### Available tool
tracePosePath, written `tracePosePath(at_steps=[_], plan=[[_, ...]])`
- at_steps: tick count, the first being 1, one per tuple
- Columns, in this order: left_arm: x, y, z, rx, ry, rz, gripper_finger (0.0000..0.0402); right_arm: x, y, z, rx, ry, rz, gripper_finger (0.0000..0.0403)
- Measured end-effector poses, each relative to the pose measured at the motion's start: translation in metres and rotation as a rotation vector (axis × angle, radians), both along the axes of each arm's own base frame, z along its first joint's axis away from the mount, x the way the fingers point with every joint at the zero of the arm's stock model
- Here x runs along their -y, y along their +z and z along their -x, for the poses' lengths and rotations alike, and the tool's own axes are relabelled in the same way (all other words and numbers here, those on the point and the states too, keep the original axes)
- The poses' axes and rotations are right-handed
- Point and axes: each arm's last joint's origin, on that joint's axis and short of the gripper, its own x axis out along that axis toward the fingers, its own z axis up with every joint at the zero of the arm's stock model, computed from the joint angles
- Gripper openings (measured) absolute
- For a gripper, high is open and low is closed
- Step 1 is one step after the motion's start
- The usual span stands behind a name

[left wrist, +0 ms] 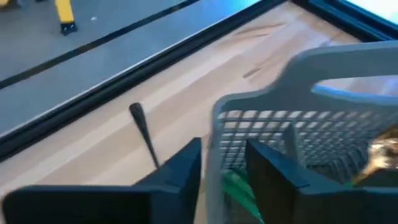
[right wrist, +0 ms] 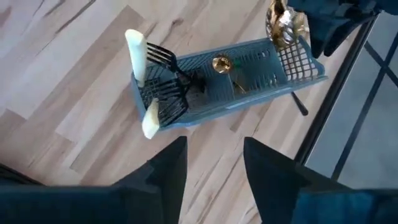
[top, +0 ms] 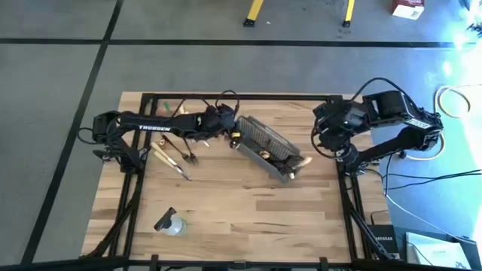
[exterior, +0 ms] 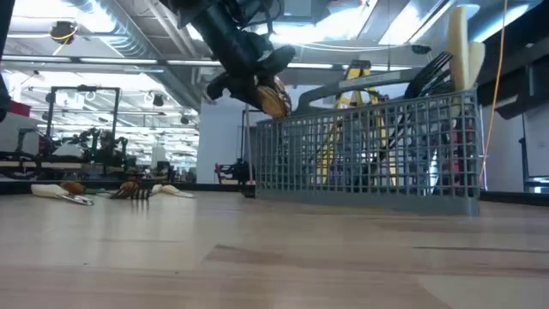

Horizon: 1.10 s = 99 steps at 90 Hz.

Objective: Sort silverware
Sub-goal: Put the black fork into the cutlery rack

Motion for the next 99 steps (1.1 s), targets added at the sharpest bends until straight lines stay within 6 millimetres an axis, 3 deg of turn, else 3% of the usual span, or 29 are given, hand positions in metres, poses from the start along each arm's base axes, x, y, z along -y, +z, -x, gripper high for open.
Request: tracePosePath(at_steps=[14,28,38,50,59,66,75,87,99], plan=[[-0.008,0.004,0.008,-0.037,0.129,-0.095,0.0157,0.000,0.000,0.000,0.000,-0.003,-0.003,0.0140],[-0.013,0.014,0.004,0.046,-0.001,-0.057,0.0167,0.000,0.001,0.003,0.007,-0.011,-0.008,0.0140],[-0.018,0.012,0.006,0.019,0.013,-0.076,0.0168,0.000,0.002,0.005,0.015,-0.003,0.009,0.0139],[-0.037,0.007,0.020,0.014,0.121,-0.115,0.0168,0.001,0.003,0.009,0.026,-0.008,0.010,0.0129],[-0.053,0.014,0.035,0.121,0.150,-0.119,0.0168,0.001,0.005,0.013,0.038,-0.019,0.002,0.0121],[-0.069,0.003,0.047,0.175,0.158,-0.068,0.0168,0.001,0.006,0.017,0.048,-0.034,-0.017,0.0117],[-0.083,-0.028,0.058,0.205,0.153,0.040,0.0168,0.001,0.007,0.019,0.057,-0.058,-0.020,0.0116],[-0.087,-0.063,0.058,0.238,0.221,0.114,0.0168,0.003,0.007,0.019,0.061,-0.092,0.012,0.0116],[-0.087,-0.091,0.045,0.245,0.196,0.190,0.0161,0.003,0.007,0.018,0.057,-0.093,0.013,0.0116]])
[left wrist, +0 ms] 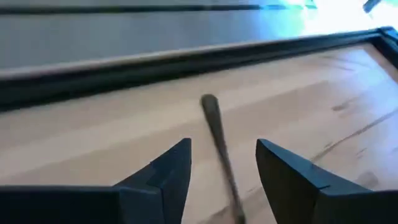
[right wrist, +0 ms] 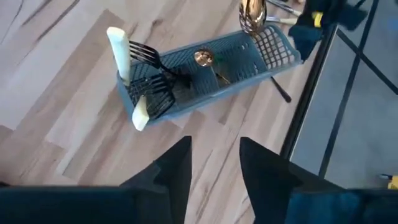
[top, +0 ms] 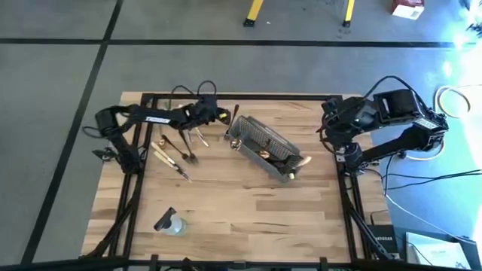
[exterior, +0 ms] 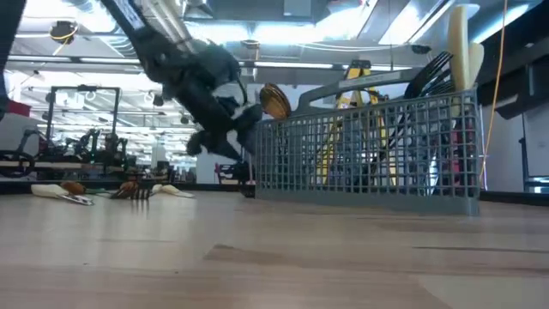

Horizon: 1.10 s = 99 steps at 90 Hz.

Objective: Sort silverware
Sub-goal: Put the black fork into the cutlery rack

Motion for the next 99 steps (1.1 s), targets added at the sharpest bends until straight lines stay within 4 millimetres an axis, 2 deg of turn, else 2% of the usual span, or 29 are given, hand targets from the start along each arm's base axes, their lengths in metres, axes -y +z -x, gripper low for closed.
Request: tracePosePath(at_steps=[16,34,78,99], plan=[[0.009,-0.027,-0.018,-0.034,-0.041,0.038,0.0153,0.000,0.000,0.000,0.000,-0.018,-0.013,0.0116],[0.007,-0.040,-0.022,0.005,-0.103,0.105,0.0153,-0.001,0.000,-0.001,0.000,-0.032,-0.064,0.0116],[0.008,-0.043,-0.022,-0.091,-0.140,0.030,0.0153,-0.001,0.000,-0.001,0.000,-0.028,-0.071,0.0115],[0.009,-0.060,-0.023,-0.145,-0.144,0.032,0.0153,-0.001,0.000,-0.001,-0.001,-0.025,-0.069,0.0115]])
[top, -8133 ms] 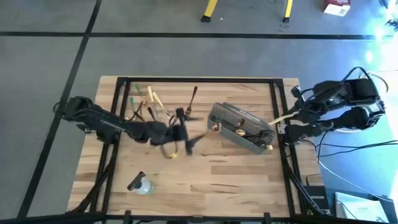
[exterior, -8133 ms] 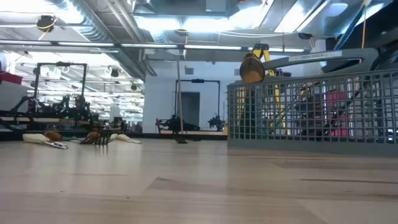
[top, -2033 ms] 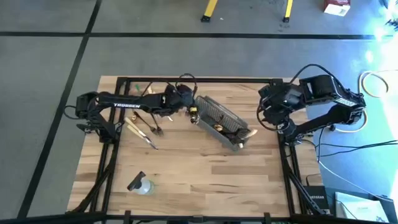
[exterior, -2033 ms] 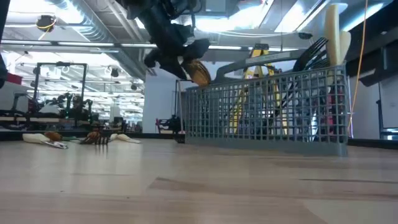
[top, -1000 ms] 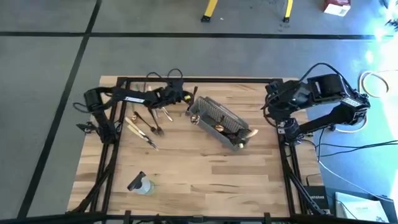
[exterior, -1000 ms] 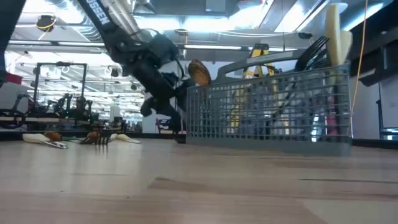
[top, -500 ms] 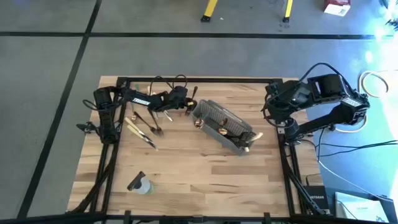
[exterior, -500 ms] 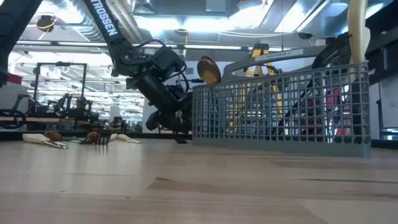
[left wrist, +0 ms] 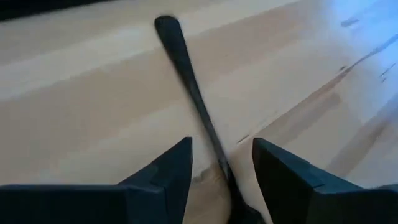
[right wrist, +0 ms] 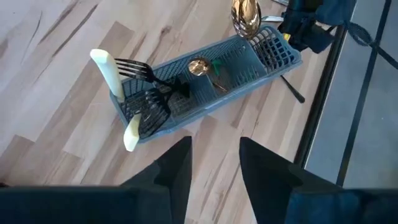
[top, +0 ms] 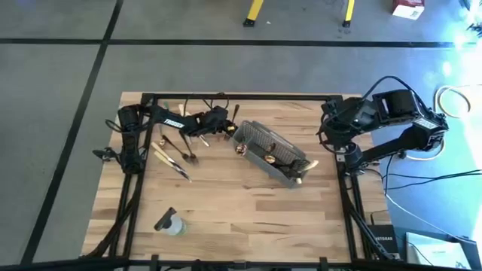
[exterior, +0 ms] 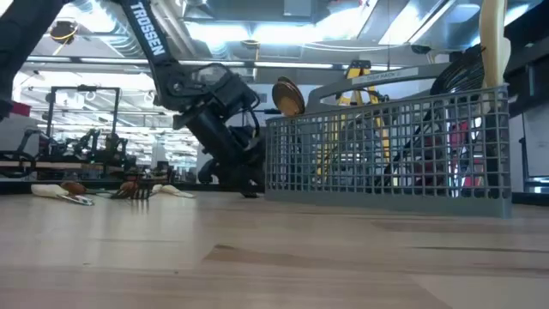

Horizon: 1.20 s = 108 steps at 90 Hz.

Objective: Sort silverware
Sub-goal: Put the black fork into the cutlery rack

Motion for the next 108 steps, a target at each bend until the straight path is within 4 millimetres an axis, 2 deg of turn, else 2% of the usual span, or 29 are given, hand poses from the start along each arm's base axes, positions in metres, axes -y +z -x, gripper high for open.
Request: tracePosePath(at_steps=[22,32,49,70,79,96,108], plan=[[0.003,-0.006,-0.003,-0.029,0.017,-0.037,0.0146,-0.001,0.000,0.000,-0.001,0.015,-0.022,0.0115],[0.003,-0.007,-0.002,-0.055,0.014,-0.047,0.0111,-0.001,0.000,0.000,-0.001,0.018,-0.020,0.0115],[0.004,-0.008,0.000,-0.083,0.008,-0.047,0.0016,-0.001,0.000,0.000,0.000,0.018,-0.020,0.0115],[0.007,0.001,0.003,-0.105,-0.008,-0.045,0.0003,0.001,0.000,0.000,0.000,0.010,0.035,0.0115],[0.008,0.018,0.010,-0.135,-0.001,-0.075,0.0002,0.002,0.000,0.000,0.000,0.002,0.103,0.0115],[0.010,0.073,0.023,-0.204,0.044,-0.184,0.0001,0.001,0.001,0.000,0.004,0.010,0.174,0.0115],[0.020,0.114,0.025,-0.201,0.007,-0.233,0.0001,-0.005,0.004,-0.005,0.073,0.036,0.166,0.0115]])
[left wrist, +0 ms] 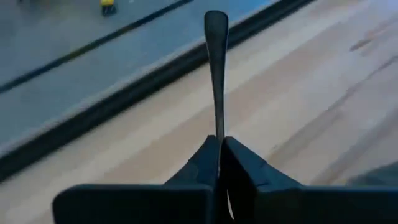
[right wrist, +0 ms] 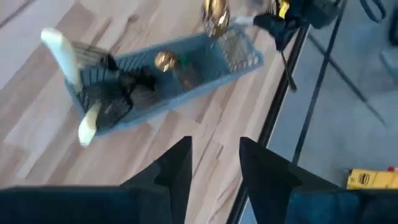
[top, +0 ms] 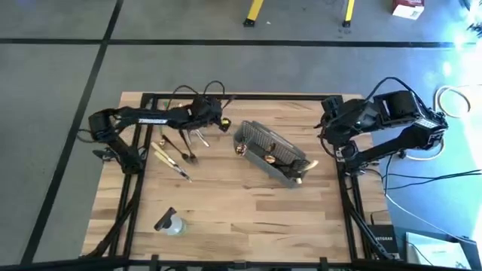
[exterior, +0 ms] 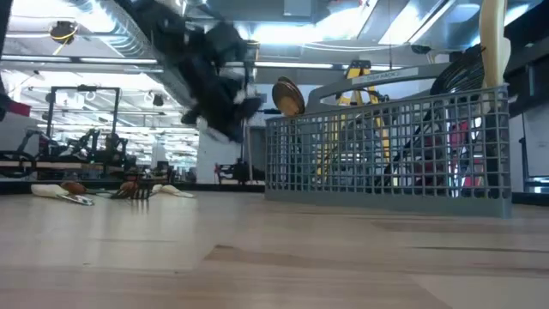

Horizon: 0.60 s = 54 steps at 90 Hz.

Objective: Sort silverware
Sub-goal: Put the black fork into the cutlery rack

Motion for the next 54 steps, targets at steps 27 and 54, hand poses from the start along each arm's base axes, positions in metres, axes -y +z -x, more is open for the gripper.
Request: tracePosePath(at_steps=[27,54], plan=[[0.057,0.093,-0.031,-0.069,-0.301,-0.259,0.0000,-0.017,0.004,-0.002,0.071,0.054,0.052,0.0115],[0.131,0.152,-0.065,-0.182,-0.576,-0.582,0.0000,-0.038,0.009,0.000,0.160,0.001,-0.168,0.0115]])
